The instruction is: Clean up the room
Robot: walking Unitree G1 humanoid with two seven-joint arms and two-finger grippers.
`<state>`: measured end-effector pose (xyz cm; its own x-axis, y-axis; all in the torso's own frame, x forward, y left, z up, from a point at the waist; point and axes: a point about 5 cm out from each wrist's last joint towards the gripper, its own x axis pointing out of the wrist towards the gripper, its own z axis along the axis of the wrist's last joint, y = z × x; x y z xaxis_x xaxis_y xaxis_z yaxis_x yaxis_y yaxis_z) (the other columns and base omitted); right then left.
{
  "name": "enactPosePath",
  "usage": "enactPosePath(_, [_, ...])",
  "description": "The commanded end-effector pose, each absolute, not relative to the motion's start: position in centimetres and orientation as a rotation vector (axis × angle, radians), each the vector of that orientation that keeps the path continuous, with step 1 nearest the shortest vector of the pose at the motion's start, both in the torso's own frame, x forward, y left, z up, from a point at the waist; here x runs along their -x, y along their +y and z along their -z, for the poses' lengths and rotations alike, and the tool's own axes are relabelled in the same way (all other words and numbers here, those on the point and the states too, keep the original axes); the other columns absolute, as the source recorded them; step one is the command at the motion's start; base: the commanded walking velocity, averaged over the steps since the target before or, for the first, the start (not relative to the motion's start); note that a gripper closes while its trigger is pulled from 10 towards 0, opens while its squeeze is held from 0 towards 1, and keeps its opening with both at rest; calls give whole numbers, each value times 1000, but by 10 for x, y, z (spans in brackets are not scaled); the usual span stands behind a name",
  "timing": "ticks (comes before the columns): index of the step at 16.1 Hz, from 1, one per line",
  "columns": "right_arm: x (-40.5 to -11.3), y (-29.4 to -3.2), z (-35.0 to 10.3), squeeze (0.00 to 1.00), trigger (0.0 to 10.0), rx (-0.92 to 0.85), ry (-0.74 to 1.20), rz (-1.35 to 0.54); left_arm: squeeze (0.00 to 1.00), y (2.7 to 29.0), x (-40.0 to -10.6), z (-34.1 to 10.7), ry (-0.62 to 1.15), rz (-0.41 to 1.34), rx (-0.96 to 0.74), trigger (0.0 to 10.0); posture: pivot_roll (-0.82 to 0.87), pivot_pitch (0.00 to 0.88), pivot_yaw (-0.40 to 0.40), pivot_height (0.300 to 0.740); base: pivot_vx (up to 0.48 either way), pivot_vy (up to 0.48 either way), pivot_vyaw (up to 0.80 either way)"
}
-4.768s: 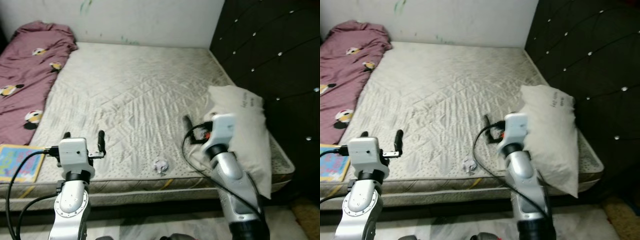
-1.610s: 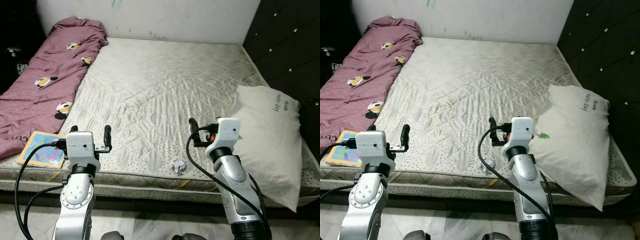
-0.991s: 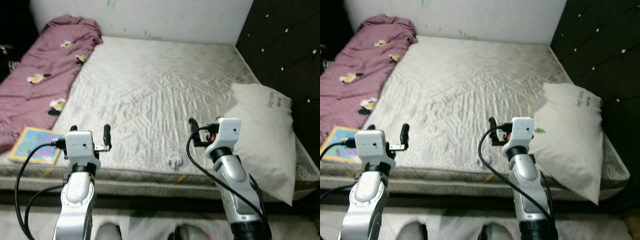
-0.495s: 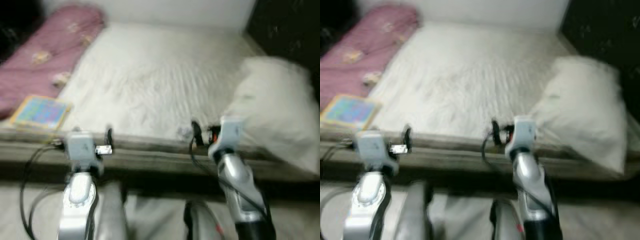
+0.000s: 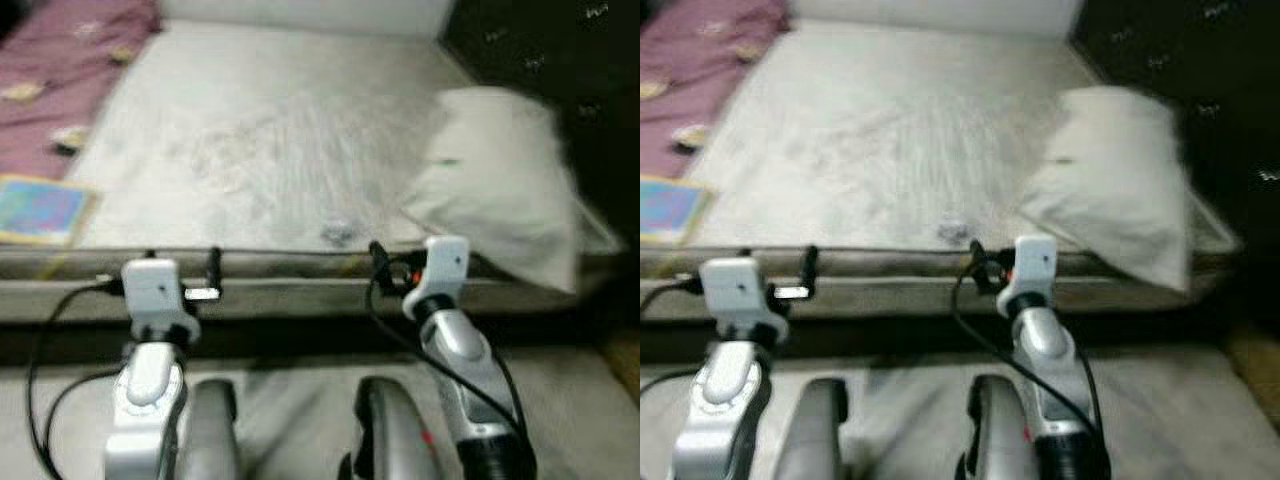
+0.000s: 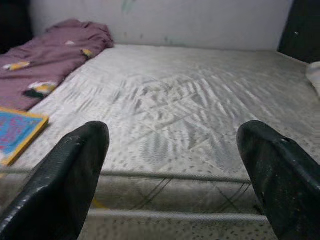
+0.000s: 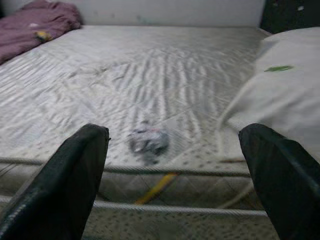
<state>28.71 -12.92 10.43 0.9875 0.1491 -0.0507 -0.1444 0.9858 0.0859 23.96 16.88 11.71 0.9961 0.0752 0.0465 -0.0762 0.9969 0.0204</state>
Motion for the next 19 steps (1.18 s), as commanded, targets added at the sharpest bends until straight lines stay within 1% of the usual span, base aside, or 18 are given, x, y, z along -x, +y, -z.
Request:
enactPosePath(1, [-289,-132,-108,0,10000,-70,42,-143,0,165,-241,-120,-58,-62,-14,10000,-4,59,-70,587,296,0,0])
enactPosePath(7, [-289,-130,-108,0,10000,-53,41,-171,0,165,-240,-120,-53,-54,-10,10000,-3,58,-72,587,330,0,0])
enactPosePath(10, [-289,-129,-108,0,10000,-48,38,-182,0,165,-240,-119,-48,-56,-12,10000,0,54,-72,587,304,0,660])
enactPosePath(18, [-290,-132,-104,0,10000,-52,54,-171,0,164,-238,-118,-41,-49,-11,10000,8,54,-82,587,337,0,0])
enactPosePath(19, [-292,-131,-104,0,10000,-52,56,-173,0,166,-240,-117,-34,-64,-13,10000,7,81,-82,587,244,0,0])
